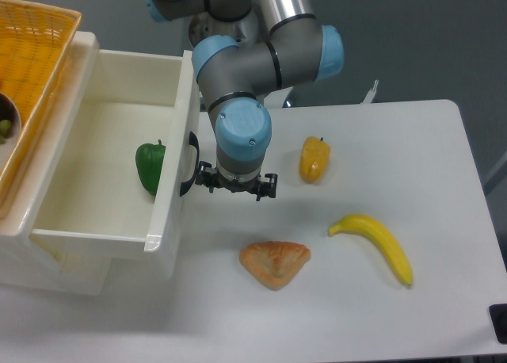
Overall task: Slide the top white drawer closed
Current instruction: 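Push the drawer front with the gripper, sliding the drawer inward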
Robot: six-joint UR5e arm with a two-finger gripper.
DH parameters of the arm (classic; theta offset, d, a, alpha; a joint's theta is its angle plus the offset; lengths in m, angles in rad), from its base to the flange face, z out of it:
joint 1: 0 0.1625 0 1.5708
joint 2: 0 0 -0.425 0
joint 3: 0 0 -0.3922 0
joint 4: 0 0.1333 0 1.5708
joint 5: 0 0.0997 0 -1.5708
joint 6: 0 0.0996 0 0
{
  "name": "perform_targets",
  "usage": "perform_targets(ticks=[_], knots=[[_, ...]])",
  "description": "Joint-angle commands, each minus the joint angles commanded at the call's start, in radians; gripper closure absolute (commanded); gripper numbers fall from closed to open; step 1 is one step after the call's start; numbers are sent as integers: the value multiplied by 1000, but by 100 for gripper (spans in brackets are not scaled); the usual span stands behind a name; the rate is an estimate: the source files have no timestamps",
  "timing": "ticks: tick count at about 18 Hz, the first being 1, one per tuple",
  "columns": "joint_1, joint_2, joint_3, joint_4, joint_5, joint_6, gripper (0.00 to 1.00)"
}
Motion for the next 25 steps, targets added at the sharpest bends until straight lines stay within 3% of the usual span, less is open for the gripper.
perform_targets(ticks=[25], knots=[[-49, 18, -6, -3, -45, -3, 0]])
